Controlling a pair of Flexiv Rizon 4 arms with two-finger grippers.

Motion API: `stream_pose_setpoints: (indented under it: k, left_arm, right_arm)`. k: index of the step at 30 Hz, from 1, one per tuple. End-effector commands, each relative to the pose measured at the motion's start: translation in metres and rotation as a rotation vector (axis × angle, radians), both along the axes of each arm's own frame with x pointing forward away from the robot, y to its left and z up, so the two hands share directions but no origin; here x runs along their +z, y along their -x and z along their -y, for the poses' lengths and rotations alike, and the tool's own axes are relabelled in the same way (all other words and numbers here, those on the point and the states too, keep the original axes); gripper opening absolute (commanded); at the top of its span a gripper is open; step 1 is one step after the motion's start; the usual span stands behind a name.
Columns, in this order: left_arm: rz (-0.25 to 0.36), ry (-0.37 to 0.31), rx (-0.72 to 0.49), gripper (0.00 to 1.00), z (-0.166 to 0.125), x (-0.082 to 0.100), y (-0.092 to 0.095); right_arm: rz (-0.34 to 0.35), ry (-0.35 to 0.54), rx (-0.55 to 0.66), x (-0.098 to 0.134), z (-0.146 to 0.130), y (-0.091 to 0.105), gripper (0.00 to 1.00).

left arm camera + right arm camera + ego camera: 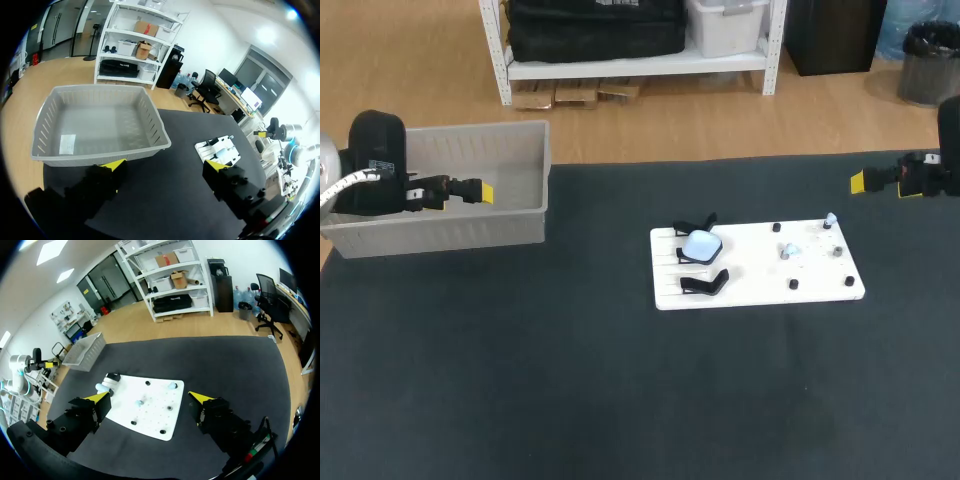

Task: Pick up each earbud case from the left stands, insert the matching earbuds, close the lid, and place the case in the box.

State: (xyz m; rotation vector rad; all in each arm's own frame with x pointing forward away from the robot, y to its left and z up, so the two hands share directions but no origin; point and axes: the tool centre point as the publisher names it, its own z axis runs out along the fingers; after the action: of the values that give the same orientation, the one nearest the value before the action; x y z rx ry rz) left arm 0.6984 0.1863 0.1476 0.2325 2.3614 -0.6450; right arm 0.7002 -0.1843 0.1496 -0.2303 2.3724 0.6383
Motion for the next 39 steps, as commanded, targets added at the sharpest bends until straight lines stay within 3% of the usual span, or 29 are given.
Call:
stream_pose_setpoints:
  k: [1,15,20,25,34,39]
  left_arm:
    - [-0.009,-0.009,0.003,1.0,0.002,0.002,-0.001]
    - [-0.009,-0.009,0.003,1.0,0.002,0.002,-0.001]
    - [0.023,-0.014,-0.054,1.0,0.011,0.008,-0.003]
    - [0.086,-0.04,-0.152,1.0,0.025,0.016,-0.007]
    - [0.248,-0.096,-0.484,1.0,0.065,0.026,-0.013]
    - [0.33,-0.211,-0.613,1.0,0.089,0.026,-0.013]
  right_arm:
    - [-0.001,-0.002,0.003,0.0,0.001,-0.001,1.0]
    - [-0.001,-0.002,0.003,0.0,0.001,-0.001,1.0]
    - [-0.001,-0.002,0.003,0.0,0.001,-0.001,1.0]
    - [-0.001,-0.002,0.003,0.0,0.001,-0.001,1.0]
    - [-0.001,-0.002,0.003,0.0,0.001,-0.001,1.0]
    - [-0.001,-0.002,0.003,0.0,0.001,-0.001,1.0]
